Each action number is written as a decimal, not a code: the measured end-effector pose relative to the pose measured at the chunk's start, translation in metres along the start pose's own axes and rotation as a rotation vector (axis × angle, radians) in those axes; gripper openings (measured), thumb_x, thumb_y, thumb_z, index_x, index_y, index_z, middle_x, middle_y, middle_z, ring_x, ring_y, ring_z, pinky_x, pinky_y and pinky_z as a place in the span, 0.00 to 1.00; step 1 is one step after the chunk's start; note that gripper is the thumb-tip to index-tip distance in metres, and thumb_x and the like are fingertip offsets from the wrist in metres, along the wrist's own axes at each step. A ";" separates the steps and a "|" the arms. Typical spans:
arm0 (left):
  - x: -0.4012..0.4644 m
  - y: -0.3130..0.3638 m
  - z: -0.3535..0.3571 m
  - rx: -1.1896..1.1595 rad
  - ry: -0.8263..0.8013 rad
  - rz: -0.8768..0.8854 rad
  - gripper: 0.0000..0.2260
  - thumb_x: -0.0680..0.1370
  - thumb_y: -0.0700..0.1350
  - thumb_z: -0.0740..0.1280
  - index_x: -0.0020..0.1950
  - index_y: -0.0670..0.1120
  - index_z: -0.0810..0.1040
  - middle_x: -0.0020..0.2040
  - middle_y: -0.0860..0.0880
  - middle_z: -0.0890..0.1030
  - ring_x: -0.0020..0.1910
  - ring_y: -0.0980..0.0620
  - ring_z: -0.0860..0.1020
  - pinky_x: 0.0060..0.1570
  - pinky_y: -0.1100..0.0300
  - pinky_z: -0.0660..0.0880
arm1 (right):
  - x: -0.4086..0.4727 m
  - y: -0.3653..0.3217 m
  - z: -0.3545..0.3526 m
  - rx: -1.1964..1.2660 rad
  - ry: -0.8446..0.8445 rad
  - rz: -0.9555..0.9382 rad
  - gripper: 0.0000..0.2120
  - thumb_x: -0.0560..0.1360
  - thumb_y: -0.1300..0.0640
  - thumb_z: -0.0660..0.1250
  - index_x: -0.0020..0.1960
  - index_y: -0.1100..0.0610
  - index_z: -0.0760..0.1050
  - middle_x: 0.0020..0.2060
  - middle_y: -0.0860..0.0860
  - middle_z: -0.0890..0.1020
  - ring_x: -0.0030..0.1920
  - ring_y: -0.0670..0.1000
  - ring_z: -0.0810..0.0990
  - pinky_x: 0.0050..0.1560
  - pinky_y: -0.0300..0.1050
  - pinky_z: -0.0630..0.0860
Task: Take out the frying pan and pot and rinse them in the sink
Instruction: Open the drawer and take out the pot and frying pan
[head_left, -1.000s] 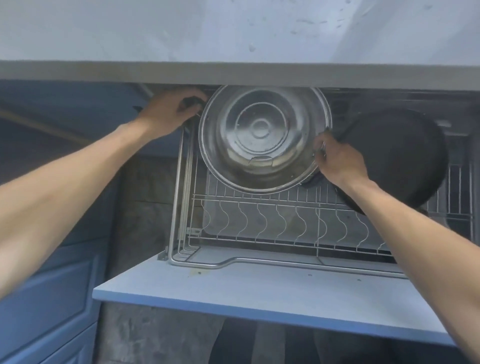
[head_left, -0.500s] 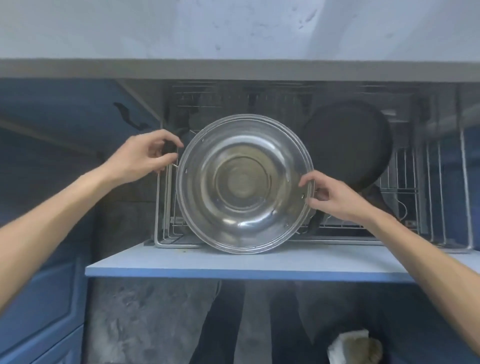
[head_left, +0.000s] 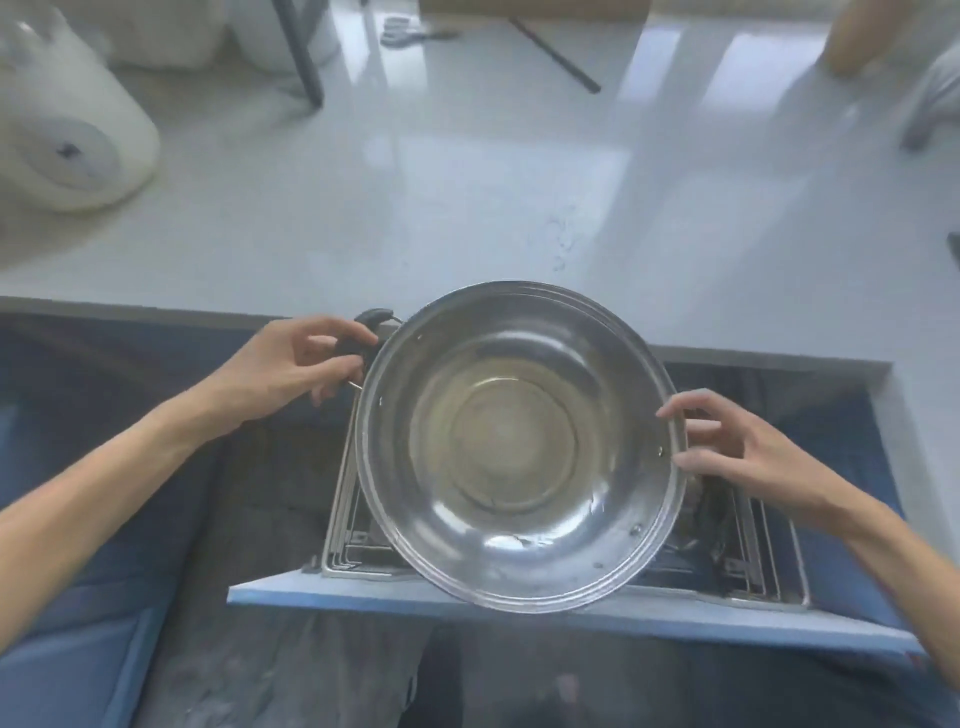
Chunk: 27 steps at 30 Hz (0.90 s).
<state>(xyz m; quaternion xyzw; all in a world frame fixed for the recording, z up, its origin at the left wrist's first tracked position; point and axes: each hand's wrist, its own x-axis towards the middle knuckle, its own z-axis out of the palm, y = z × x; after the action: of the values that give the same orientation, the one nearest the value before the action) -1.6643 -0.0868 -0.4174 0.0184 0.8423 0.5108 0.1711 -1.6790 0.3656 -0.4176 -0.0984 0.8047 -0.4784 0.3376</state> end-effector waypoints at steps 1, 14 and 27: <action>0.003 0.012 -0.007 -0.028 0.009 0.017 0.11 0.74 0.53 0.68 0.56 0.56 0.79 0.30 0.52 0.80 0.29 0.57 0.75 0.39 0.68 0.75 | 0.003 -0.012 -0.011 0.009 0.037 -0.019 0.17 0.73 0.60 0.69 0.58 0.45 0.73 0.43 0.60 0.81 0.40 0.51 0.80 0.44 0.38 0.75; 0.149 0.021 -0.067 -0.222 0.506 -0.051 0.09 0.75 0.39 0.67 0.52 0.50 0.80 0.34 0.54 0.82 0.28 0.58 0.73 0.36 0.64 0.71 | 0.184 -0.092 -0.055 0.378 0.500 -0.021 0.10 0.73 0.68 0.66 0.53 0.62 0.79 0.22 0.46 0.74 0.26 0.46 0.70 0.22 0.37 0.73; 0.209 -0.029 -0.068 -0.267 0.591 -0.048 0.07 0.79 0.39 0.62 0.48 0.49 0.78 0.42 0.50 0.81 0.29 0.60 0.79 0.45 0.64 0.79 | 0.246 -0.067 -0.033 0.513 0.581 -0.072 0.05 0.73 0.64 0.69 0.49 0.58 0.78 0.29 0.49 0.76 0.28 0.46 0.73 0.29 0.37 0.73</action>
<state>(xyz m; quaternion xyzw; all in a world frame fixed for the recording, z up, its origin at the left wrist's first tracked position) -1.8775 -0.1160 -0.4696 -0.1732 0.7812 0.5959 -0.0678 -1.8965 0.2356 -0.4618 0.1008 0.7169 -0.6837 0.0924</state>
